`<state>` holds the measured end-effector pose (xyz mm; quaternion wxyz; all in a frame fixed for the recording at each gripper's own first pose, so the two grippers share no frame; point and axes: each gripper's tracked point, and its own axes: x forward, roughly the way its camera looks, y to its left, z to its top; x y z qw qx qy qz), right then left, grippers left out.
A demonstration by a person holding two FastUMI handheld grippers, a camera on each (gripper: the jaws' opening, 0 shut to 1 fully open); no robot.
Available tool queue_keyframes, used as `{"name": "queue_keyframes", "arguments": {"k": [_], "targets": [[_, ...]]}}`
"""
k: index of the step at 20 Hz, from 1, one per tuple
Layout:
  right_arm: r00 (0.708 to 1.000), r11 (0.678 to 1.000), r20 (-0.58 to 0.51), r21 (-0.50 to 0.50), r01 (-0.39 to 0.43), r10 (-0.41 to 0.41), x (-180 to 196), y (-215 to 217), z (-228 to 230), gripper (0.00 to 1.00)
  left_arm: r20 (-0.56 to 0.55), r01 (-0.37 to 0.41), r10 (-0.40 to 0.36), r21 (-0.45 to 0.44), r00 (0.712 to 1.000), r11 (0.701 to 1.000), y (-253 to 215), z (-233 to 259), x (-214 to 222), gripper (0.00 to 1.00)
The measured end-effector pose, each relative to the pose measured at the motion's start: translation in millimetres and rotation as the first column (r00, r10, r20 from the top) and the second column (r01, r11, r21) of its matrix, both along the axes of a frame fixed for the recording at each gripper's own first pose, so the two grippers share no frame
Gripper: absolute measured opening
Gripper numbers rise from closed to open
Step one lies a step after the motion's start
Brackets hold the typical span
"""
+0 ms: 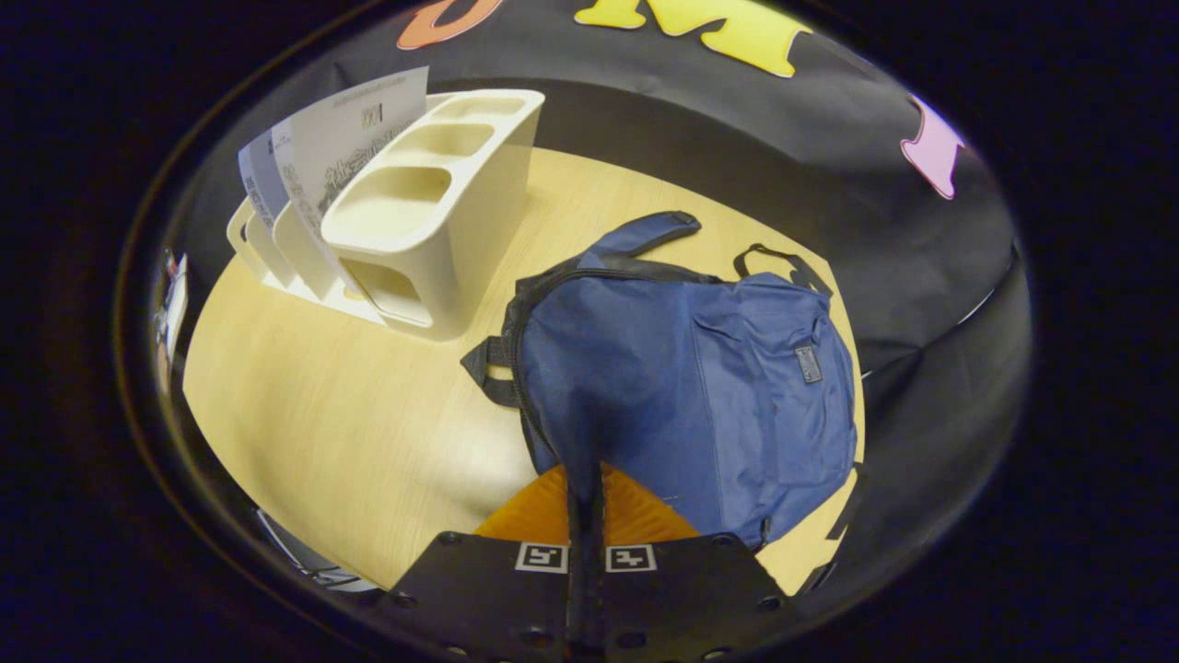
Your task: Open the schoolbag, grab two books from the bookshelf and put them into the schoolbag.
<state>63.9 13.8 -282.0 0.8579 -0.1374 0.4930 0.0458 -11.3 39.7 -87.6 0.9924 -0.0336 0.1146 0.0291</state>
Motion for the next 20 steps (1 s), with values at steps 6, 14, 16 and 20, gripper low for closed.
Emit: {"name": "queue_keyframes", "arguments": {"k": [6, 14, 16, 20], "targets": [[1.0, 0.997, 0.003, 0.079, 0.003, -0.003, 15.4, -38.2, 67.5, 0.0, -0.049, 0.031, -0.031, -0.01, 0.998, 0.999, -8.0, -12.2, 17.4, 1.0], [1.0, 0.999, 0.01, 0.037, 0.011, -0.012, 42.3, -115.5, 125.4, 0.0, -0.111, 0.066, -0.071, -0.045, 0.991, 0.997, -26.2, -22.5, 48.1, 1.0], [1.0, 0.999, 0.017, 0.031, 0.008, -0.009, 49.5, -131.3, 138.4, 0.0, -0.127, 0.087, -0.091, -0.039, 0.988, 0.995, -31.8, -22.0, 61.4, 1.0], [1.0, 0.999, 0.007, 0.046, 0.011, -0.012, 57.8, -150.9, 150.7, 0.0, -0.195, 0.167, -0.174, -0.05, 0.965, 0.985, -47.1, -28.6, 87.6, 0.99]]}}
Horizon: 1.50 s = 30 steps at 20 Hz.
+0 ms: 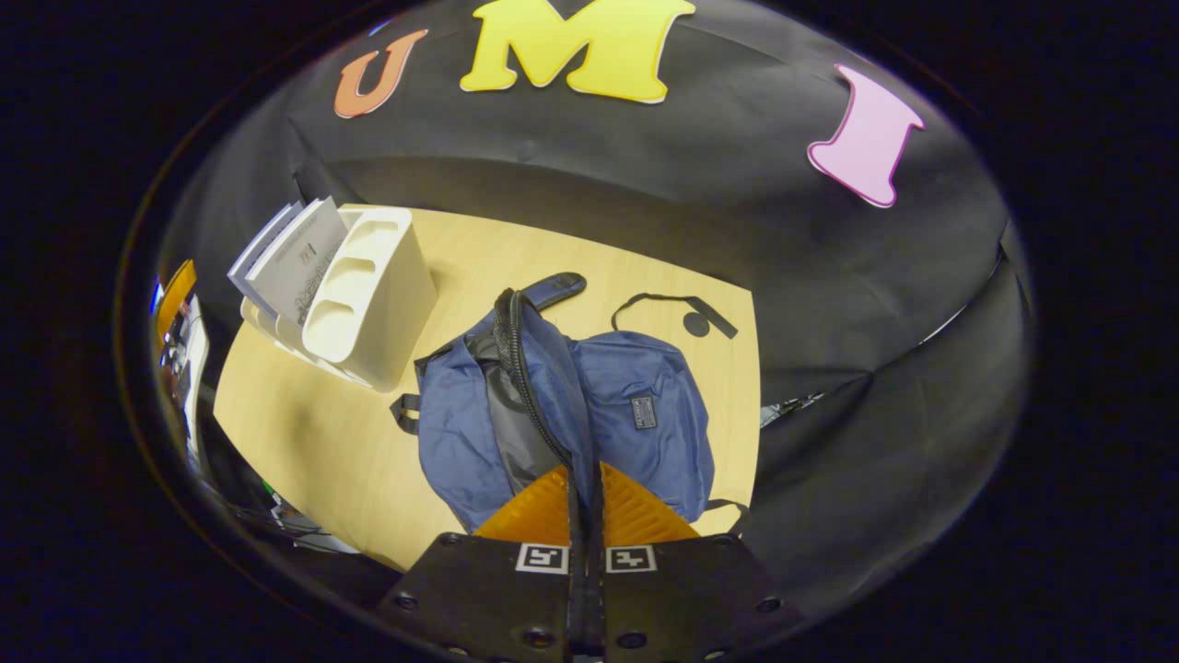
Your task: Open the schoolbag, grab two books from the bookshelf and put them into the schoolbag.
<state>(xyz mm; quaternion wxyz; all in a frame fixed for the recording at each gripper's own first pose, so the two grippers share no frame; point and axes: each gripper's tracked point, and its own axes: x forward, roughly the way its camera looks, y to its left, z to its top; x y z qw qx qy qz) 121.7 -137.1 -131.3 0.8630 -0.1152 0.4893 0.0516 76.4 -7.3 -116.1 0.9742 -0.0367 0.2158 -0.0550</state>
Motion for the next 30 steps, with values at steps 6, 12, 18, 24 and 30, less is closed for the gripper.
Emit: {"name": "queue_keyframes", "arguments": {"k": [6, 12, 18, 24, 30], "targets": [[0.999, 0.997, -0.031, 0.065, 0.03, -0.028, 5.9, -20.0, -1.4, 0.0, -0.136, 0.049, -0.044, 0.036, 0.99, 0.998, -5.6, -21.8, 31.0, 1.0], [0.999, 0.995, -0.043, 0.098, 0.015, -0.011, 7.9, -30.4, -0.9, 0.0, -0.317, 0.1, -0.069, 0.085, 0.946, 0.991, 1.2, -50.0, 62.5, 1.0], [0.999, 0.992, -0.045, 0.127, 0.0, 0.006, 4.3, -41.0, -0.4, 0.0, -0.543, 0.191, -0.1, 0.114, 0.833, 0.975, 13.8, -86.5, 88.0, 1.0], [0.998, 0.986, -0.059, 0.167, 0.001, 0.009, -3.4, -46.9, -5.9, 0.0, -0.704, 0.255, -0.127, 0.079, 0.698, 0.964, 6.4, -106.8, 88.3, 1.0], [0.997, 0.98, -0.073, 0.196, 0.022, -0.008, -4.9, -52.5, -10.6, 0.0, -0.816, 0.207, -0.093, 0.033, 0.57, 0.978, 7.7, -134.5, 81.5, 0.97]]}}
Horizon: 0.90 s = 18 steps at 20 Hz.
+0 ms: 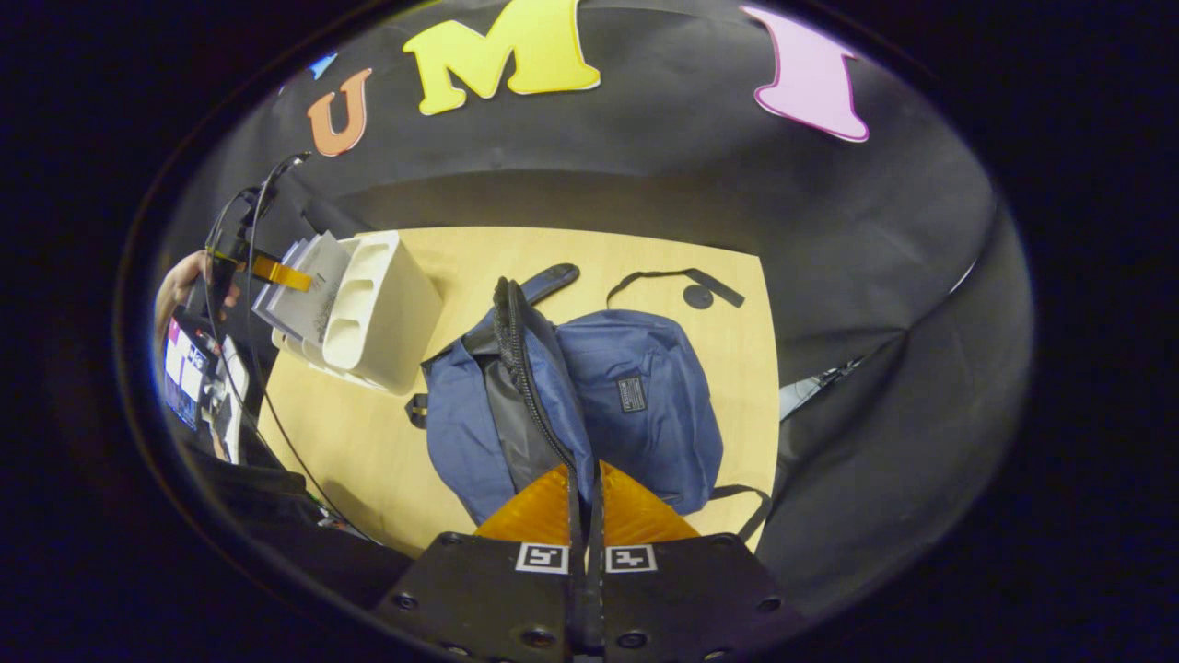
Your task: Open the schoolbag, grab two books from the bookshelf and put them into the schoolbag.
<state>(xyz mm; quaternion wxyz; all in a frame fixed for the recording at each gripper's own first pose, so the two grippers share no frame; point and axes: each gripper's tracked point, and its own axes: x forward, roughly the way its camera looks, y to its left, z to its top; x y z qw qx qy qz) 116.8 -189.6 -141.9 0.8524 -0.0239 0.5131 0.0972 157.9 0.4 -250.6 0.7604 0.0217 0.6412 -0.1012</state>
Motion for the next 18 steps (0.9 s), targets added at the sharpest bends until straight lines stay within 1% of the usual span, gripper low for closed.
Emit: {"name": "queue_keyframes", "arguments": {"k": [2, 4, 6, 7, 8, 10, 11, 12, 13, 14, 15, 16, 17, 18], "targets": [[1.0, 1.0, -0.007, 0.003, -0.002, 0.002, -0.7, 0.9, -2.0, 0.0, -0.041, -0.027, 0.027, -0.008, 0.999, 1.0, -0.1, -7.7, -3.2, 0.96], [1.0, 1.0, -0.007, 0.002, -0.006, 0.006, -0.7, 2.3, -2.2, 0.0, -0.06, -0.037, 0.037, 0.002, 0.997, 0.999, 0.4, -10.6, -3.5, 0.94], [1.0, 1.0, -0.006, 0.003, -0.01, 0.01, -1.7, 2.7, -2.7, 0.0, -0.07, -0.039, 0.039, 0.013, 0.997, 0.999, 2.4, -12.3, -3.2, 0.87], [1.0, 1.0, -0.007, 0.004, -0.01, 0.01, -1.7, 2.7, -2.7, 0.0, -0.08, -0.038, 0.039, 0.013, 0.996, 0.999, 1.0, -14.2, -3.8, 0.8], [1.0, 1.0, -0.008, 0.003, -0.01, 0.01, -1.9, 2.2, -3.3, 0.0, -0.093, -0.043, 0.044, 0.012, 0.995, 0.999, 0.4, -14.7, -5.8, 0.76], [1.0, 1.0, -0.011, 0.002, -0.008, 0.008, -1.8, 2.4, -3.7, 0.0, -0.127, -0.06, 0.061, 0.012, 0.99, 0.998, -1.0, -16.1, -11.2, 0.65], [1.0, 1.0, -0.012, 0.0, -0.009, 0.009, -1.2, 2.6, -4.0, 0.0, -0.134, -0.069, 0.071, 0.017, 0.988, 0.997, 1.1, -16.7, -12.4, 0.52], [1.0, 1.0, -0.01, 0.002, -0.009, 0.009, -1.3, 3.7, -3.4, 0.0, -0.138, -0.073, 0.075, 0.02, 0.988, 0.997, 2.8, -15.0, -14.0, 0.56], [1.0, 1.0, -0.009, 0.003, -0.01, 0.01, -0.6, 5.2, -3.3, 0.0, -0.135, -0.077, 0.078, 0.011, 0.988, 0.997, 2.9, -14.3, -15.1, 0.47], [1.0, 1.0, -0.011, 0.005, -0.008, 0.008, -1.7, 5.6, -4.0, 0.0, -0.132, -0.082, 0.082, 0.005, 0.988, 0.997, 3.0, -9.8, -17.4, 0.52], [1.0, 1.0, -0.014, 0.006, -0.008, 0.008, -1.9, 6.6, -3.7, 0.0, -0.127, -0.085, 0.085, 0.003, 0.988, 0.996, 5.0, -4.7, -21.0, 0.51], [1.0, 1.0, -0.015, 0.004, -0.01, 0.01, -2.5, 8.1, -4.4, 0.0, -0.12, -0.078, 0.077, 0.003, 0.99, 0.997, 7.3, 3.3, -24.1, 0.41], [1.0, 1.0, -0.013, 0.0, -0.014, 0.014, -3.0, 9.0, -4.0, 0.0, -0.109, -0.072, 0.072, 0.005, 0.991, 0.997, 12.1, 11.0, -28.2, 0.45], [1.0, 1.0, -0.01, -0.004, -0.019, 0.019, -3.0, 10.1, -3.8, 0.0, -0.091, -0.065, 0.065, 0.007, 0.994, 0.998, 16.0, 21.0, -31.4, 0.45]]}}
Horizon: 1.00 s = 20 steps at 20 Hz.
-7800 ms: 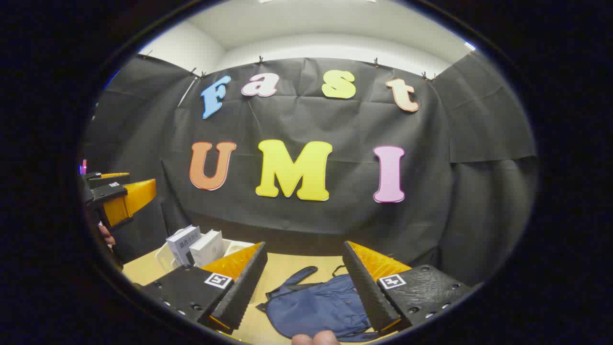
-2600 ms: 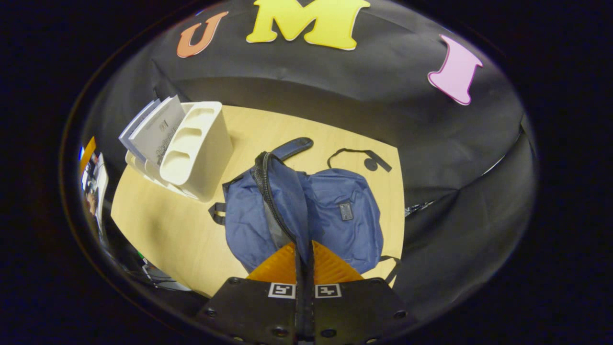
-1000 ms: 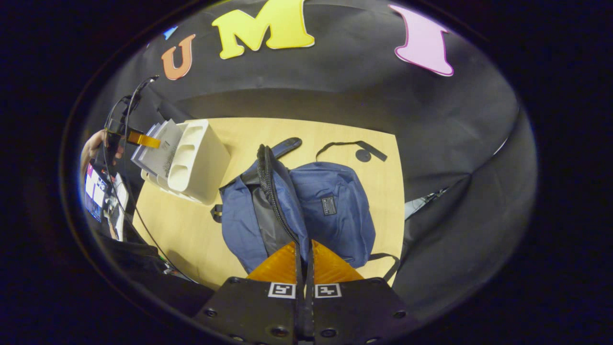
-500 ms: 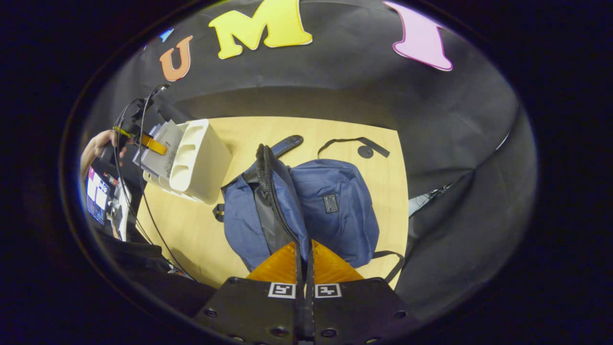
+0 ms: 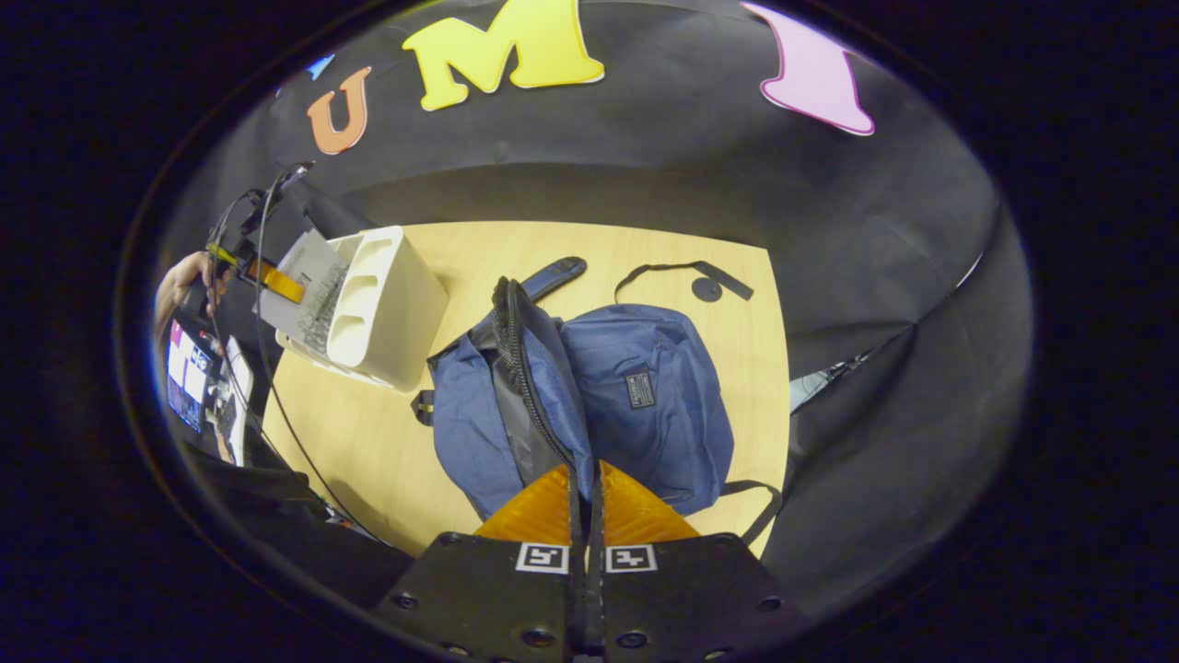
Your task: Open the schoolbag, grab two books from the bookshelf and put them into the schoolbag.
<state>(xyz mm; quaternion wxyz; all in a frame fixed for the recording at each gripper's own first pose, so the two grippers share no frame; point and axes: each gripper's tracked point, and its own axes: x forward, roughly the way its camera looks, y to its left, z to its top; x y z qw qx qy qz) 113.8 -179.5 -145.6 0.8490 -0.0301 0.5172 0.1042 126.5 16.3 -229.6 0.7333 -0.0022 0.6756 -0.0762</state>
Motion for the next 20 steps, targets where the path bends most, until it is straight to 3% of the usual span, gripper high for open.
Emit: {"name": "queue_keyframes", "arguments": {"k": [3, 6, 7, 10, 11, 14, 17, 18, 20], "targets": [[1.0, 1.0, 0.002, -0.001, -0.001, 0.001, -0.5, 2.4, 1.4, 0.0, 0.048, -0.011, 0.013, -0.032, 0.999, 0.999, 7.1, 31.4, -18.2, 0.48], [1.0, 1.0, 0.007, -0.004, 0.004, -0.004, -3.6, 4.2, 2.3, 0.0, 0.069, -0.047, 0.056, -0.126, 0.996, 0.991, 7.4, 67.6, -47.9, 0.43], [1.0, 1.0, 0.012, -0.01, 0.006, -0.006, -4.2, 4.2, 2.5, 0.0, 0.079, -0.071, 0.084, -0.16, 0.993, 0.985, 10.5, 80.7, -56.3, 0.46], [1.0, 1.0, 0.016, -0.023, -0.005, 0.006, -11.2, 8.7, 2.5, 0.0, 0.103, -0.135, 0.167, -0.261, 0.981, 0.956, 16.2, 113.8, -77.1, 0.43], [1.0, 0.999, 0.018, -0.032, -0.012, 0.013, -12.8, 9.5, 3.8, 0.0, 0.116, -0.139, 0.179, -0.291, 0.977, 0.946, 17.8, 120.7, -81.2, 0.39], [0.999, 0.998, 0.032, -0.055, -0.021, 0.023, -16.0, 11.7, 8.7, 0.0, 0.178, -0.111, 0.187, -0.369, 0.966, 0.923, 11.4, 142.2, -94.3, 0.42], [0.999, 0.997, 0.044, -0.074, -0.017, 0.02, -16.8, 9.5, 12.6, 0.0, 0.202, -0.072, 0.194, -0.491, 0.96, 0.868, -30.1, 149.8, -109.7, 0.38], [0.999, 0.997, 0.045, -0.077, -0.014, 0.018, -17.2, 9.6, 12.2, 0.0, 0.198, -0.053, 0.187, -0.535, 0.962, 0.843, -48.7, 150.8, -115.4, 0.42], [0.999, 0.997, 0.047, -0.081, -0.015, 0.019, -19.1, 10.3, 10.4, 0.0, 0.207, -0.02, 0.178, -0.596, 0.962, 0.803, -82.7, 143.9, -120.3, 0.42]]}}
